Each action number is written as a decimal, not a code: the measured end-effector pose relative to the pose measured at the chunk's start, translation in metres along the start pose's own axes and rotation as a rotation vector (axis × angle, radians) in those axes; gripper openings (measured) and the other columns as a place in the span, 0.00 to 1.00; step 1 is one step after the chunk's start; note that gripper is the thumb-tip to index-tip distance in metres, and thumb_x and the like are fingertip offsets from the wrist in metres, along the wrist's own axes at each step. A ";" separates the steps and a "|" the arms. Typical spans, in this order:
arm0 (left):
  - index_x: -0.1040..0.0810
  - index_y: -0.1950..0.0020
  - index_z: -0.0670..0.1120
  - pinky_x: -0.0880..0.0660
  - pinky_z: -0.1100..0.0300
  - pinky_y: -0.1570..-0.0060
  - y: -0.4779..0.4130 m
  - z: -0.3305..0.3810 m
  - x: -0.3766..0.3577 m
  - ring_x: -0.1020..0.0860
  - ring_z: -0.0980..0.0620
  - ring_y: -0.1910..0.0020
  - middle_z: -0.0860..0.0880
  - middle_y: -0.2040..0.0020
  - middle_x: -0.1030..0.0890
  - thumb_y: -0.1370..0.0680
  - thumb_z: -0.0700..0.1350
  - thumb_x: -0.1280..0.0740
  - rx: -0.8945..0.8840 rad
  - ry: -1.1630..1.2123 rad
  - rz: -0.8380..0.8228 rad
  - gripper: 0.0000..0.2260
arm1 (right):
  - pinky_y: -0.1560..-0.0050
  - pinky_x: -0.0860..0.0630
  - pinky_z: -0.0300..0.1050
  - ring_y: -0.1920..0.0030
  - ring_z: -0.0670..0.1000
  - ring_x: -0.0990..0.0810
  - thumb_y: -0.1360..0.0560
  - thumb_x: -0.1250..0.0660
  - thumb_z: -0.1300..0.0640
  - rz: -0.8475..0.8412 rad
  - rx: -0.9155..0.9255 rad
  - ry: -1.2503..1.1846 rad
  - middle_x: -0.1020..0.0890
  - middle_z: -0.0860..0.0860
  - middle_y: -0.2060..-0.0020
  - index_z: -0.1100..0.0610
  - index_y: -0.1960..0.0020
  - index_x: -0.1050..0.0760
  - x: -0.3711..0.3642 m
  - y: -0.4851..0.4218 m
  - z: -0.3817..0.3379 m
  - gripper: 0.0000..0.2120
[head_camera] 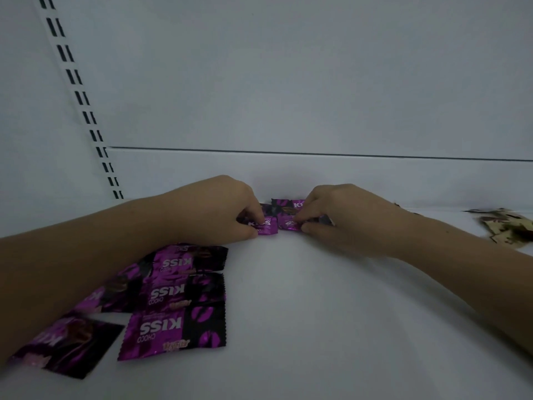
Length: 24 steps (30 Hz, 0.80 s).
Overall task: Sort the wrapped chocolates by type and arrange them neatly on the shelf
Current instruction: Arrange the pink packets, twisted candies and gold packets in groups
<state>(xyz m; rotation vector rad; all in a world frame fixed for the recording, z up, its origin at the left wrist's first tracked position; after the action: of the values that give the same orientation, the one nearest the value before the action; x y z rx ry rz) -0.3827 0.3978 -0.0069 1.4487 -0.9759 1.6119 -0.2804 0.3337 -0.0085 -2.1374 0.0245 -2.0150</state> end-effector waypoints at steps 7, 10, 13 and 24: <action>0.19 0.44 0.56 0.26 0.58 0.46 0.014 0.000 0.011 0.23 0.58 0.51 0.57 0.48 0.20 0.26 0.53 0.32 -0.005 0.043 0.051 0.11 | 0.48 0.28 0.43 0.47 0.48 0.23 0.23 0.38 0.50 0.051 0.006 0.013 0.22 0.46 0.44 0.47 0.40 0.21 0.005 0.005 -0.010 0.13; 0.18 0.47 0.58 0.27 0.61 0.47 0.036 -0.002 0.024 0.24 0.62 0.52 0.60 0.50 0.20 0.27 0.55 0.31 -0.032 0.067 0.063 0.10 | 0.48 0.26 0.44 0.48 0.50 0.22 0.24 0.37 0.50 0.080 0.063 0.019 0.21 0.47 0.45 0.47 0.40 0.22 0.014 0.003 -0.030 0.14; 0.19 0.52 0.62 0.25 0.61 0.50 0.066 -0.007 0.032 0.23 0.65 0.54 0.62 0.53 0.20 0.29 0.58 0.31 -0.057 0.087 0.052 0.07 | 0.48 0.24 0.49 0.48 0.51 0.21 0.24 0.39 0.48 0.087 0.150 0.012 0.21 0.48 0.48 0.46 0.41 0.22 0.019 0.002 -0.063 0.14; 0.22 0.58 0.76 0.27 0.68 0.59 0.178 -0.021 0.027 0.25 0.70 0.56 0.67 0.52 0.24 0.44 0.69 0.27 -0.147 0.211 -0.097 0.16 | 0.49 0.24 0.50 0.49 0.50 0.22 0.23 0.41 0.45 0.100 0.222 0.059 0.21 0.47 0.49 0.47 0.41 0.22 0.018 -0.013 -0.126 0.15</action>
<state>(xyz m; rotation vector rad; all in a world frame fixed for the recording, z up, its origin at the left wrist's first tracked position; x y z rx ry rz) -0.5537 0.3408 0.0086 1.1825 -0.8702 1.5522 -0.4060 0.3266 0.0176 -1.9034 -0.0784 -1.9249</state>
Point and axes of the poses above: each hand's wrist, its own y-axis away from the middle knuckle, its own x-axis out of the back of the hand, z = x × y, the point moved 9 cm from there along -y, towards the middle knuckle
